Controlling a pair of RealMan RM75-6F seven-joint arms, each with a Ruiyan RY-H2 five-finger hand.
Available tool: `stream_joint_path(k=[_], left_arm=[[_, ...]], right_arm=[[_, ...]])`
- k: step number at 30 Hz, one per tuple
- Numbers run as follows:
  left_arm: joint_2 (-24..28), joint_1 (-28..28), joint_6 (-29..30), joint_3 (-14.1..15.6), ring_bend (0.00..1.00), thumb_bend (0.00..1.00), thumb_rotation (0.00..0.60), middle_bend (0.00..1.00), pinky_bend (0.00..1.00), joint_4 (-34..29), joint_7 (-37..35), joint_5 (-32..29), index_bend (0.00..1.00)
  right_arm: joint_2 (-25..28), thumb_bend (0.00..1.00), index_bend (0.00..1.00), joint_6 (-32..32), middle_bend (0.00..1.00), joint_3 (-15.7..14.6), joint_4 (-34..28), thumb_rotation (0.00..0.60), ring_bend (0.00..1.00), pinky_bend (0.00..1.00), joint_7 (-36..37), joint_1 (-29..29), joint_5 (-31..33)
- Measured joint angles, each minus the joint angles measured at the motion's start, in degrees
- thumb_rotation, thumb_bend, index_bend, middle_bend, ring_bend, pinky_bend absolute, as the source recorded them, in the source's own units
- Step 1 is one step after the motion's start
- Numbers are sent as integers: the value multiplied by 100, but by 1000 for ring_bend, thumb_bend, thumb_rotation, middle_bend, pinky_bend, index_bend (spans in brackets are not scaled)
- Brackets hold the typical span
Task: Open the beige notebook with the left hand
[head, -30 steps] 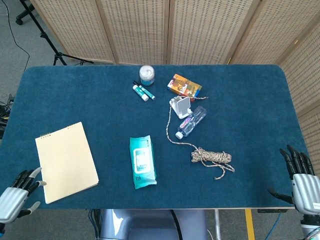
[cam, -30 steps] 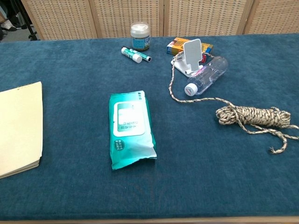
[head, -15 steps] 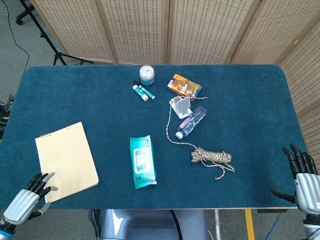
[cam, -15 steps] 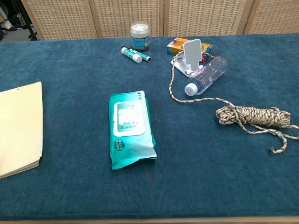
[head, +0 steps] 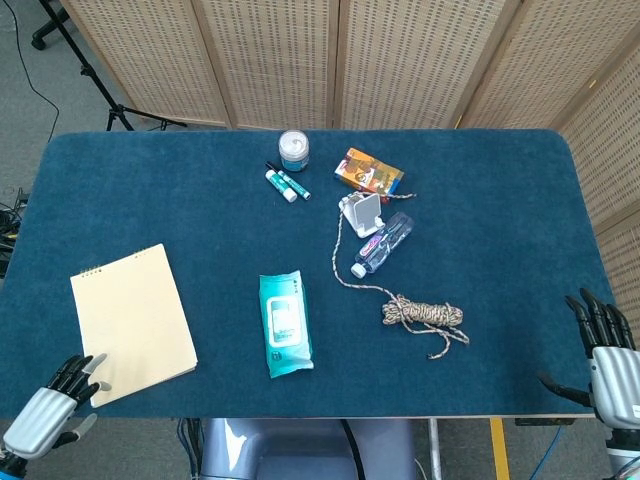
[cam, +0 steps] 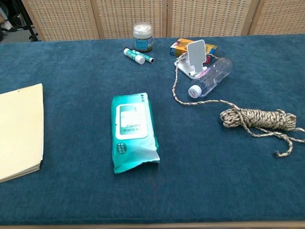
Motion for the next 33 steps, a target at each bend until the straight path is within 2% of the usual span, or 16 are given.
stream_joint_path(k=[14,33], left_arm=[[-130,38,-184,-159,0,335,600,0,0,-108,633,-308,229],[-136,-75,-280,-54,0,365,600,0,0,-236,860,-276,232]], right_arm=[[41,0,0,8,0,0,-10,600,0,0,76,-8,-9],[42,0,0,-1,0,-4,-9,600,0,0,70,-10,-8]])
